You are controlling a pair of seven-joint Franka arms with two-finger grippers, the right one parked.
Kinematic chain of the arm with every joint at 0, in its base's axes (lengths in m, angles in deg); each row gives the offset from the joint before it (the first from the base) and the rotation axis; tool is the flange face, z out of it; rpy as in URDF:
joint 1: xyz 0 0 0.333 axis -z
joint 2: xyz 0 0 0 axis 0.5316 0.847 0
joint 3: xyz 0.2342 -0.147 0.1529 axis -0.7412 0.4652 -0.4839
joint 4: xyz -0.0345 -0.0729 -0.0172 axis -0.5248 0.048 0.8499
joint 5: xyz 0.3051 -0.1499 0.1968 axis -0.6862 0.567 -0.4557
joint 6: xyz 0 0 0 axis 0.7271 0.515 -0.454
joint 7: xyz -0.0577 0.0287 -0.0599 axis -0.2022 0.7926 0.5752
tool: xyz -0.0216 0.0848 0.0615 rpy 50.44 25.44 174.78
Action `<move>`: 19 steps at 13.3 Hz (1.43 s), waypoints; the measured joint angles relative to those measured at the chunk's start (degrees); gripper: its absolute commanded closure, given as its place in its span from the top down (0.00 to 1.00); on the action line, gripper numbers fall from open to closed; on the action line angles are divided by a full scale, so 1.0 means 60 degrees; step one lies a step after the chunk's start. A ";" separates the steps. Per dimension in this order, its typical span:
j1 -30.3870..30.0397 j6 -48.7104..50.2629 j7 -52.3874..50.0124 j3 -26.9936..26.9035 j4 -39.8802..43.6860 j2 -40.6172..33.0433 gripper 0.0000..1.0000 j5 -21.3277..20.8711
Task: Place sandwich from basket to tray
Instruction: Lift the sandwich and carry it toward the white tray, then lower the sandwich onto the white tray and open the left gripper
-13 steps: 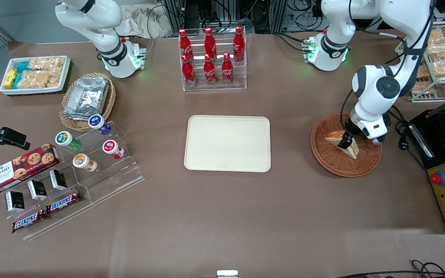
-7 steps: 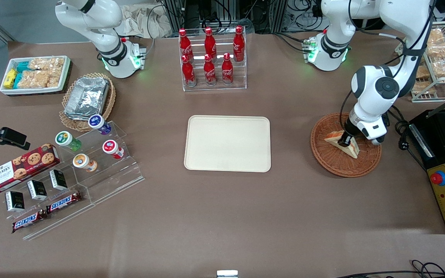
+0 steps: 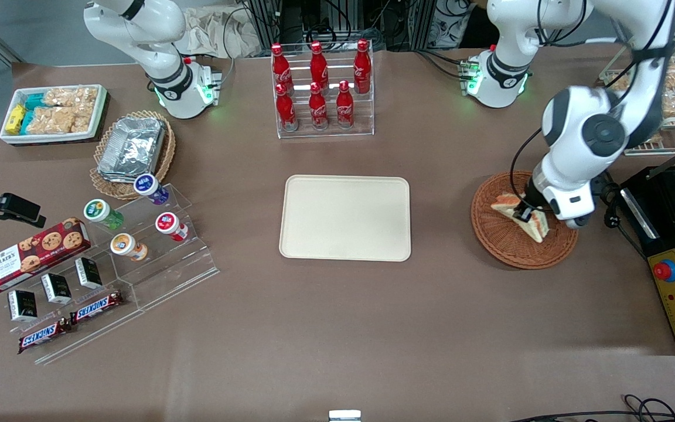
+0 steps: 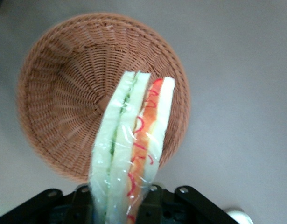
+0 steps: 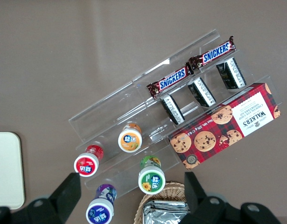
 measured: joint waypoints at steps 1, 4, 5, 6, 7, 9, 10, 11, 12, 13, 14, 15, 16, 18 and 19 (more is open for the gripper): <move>0.0009 0.1253 0.0040 0.0159 0.1018 -0.0067 0.00 0.0042; 0.0018 0.3601 0.0622 0.0752 0.3522 -0.0110 0.00 0.0499; 0.0008 0.3870 0.0860 0.1035 0.4039 -0.0105 0.00 0.0677; -0.0014 0.3966 0.1158 0.1419 0.4374 -0.0089 0.00 0.0795; -0.0035 0.3976 0.1566 0.1898 0.4556 -0.0044 0.00 0.0818; -0.0036 0.3957 0.2322 0.2878 0.4599 0.0234 0.00 0.0824; -0.0022 0.3893 0.2540 0.3338 0.4566 0.0535 0.00 0.0819; 0.0029 0.3673 0.2686 0.3678 0.4465 0.0912 0.00 0.0743; 0.0148 0.3144 0.2777 0.3888 0.4224 0.1310 0.00 0.0530; 0.0344 0.2269 0.2801 0.3975 0.3760 0.1672 0.00 0.0296; 0.0518 0.1147 0.2800 0.4006 0.3079 0.1959 0.00 0.0188; 0.0630 -0.0133 0.2791 0.4014 0.2233 0.2175 0.00 0.0151; 0.0694 -0.1422 0.2749 0.4013 0.1384 0.2357 0.00 0.0062; 0.0755 -0.3176 0.2277 0.4011 0.0221 0.2793 0.00 -0.0759; 0.0801 -0.3544 0.1735 0.4008 0.0028 0.3107 0.00 -0.1470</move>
